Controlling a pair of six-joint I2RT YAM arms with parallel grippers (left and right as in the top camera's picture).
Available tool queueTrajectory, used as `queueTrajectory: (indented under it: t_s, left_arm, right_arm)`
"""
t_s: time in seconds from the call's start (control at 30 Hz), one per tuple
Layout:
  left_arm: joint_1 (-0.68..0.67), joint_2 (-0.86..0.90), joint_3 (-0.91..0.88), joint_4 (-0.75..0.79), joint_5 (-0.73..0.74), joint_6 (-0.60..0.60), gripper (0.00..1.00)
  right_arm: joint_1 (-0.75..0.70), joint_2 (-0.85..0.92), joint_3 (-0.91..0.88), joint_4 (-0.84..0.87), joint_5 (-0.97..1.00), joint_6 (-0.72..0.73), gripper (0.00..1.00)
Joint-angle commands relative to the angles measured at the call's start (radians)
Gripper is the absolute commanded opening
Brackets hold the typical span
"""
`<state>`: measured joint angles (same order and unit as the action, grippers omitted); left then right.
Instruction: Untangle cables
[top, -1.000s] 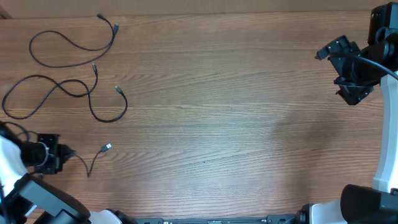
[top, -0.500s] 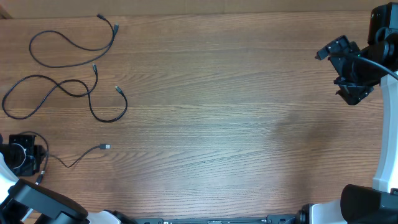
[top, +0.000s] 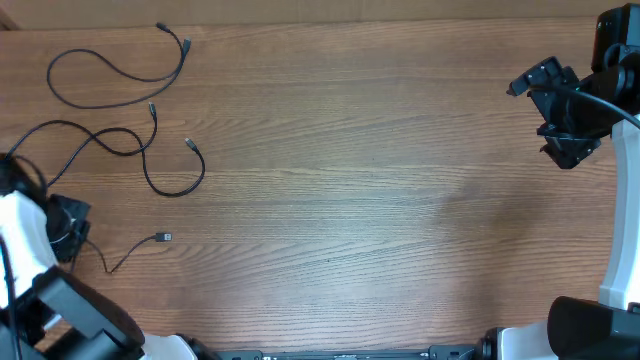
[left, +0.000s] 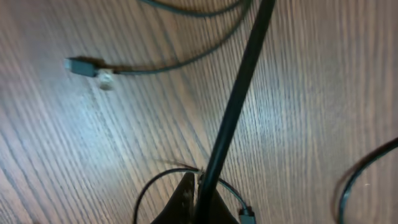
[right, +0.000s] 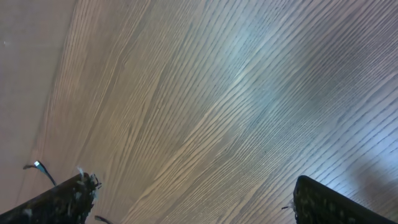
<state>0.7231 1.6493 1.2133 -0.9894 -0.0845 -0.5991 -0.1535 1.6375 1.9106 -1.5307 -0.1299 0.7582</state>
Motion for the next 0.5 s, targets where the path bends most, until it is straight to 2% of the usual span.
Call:
queueTrajectory:
  t_s: [0.0, 0.17, 0.3, 0.4, 0.47]
  left_arm:
    - [-0.051, 0.064, -0.016, 0.000, -0.046, -0.006, 0.04]
    - [-0.090, 0.144, -0.016, 0.006, -0.058, -0.006, 0.04]
    - [-0.090, 0.199, -0.016, 0.006, -0.057, -0.006, 0.09]
    - [-0.090, 0.219, -0.016, 0.002, -0.044, 0.017, 0.21]
    - [-0.088, 0.218, -0.002, -0.014, 0.018, 0.065, 0.39]
  right_arm:
    - [0.002, -0.004, 0.007, 0.003, 0.010, -0.008, 1.00]
    - [0.002, -0.004, 0.007, 0.003, 0.010, -0.008, 1.00]
    - [0.002, -0.004, 0.007, 0.003, 0.010, -0.008, 1.00]
    - [0.002, -0.004, 0.007, 0.003, 0.010, -0.008, 1.00]
    - [0.002, -0.004, 0.007, 0.003, 0.010, -0.008, 1.00]
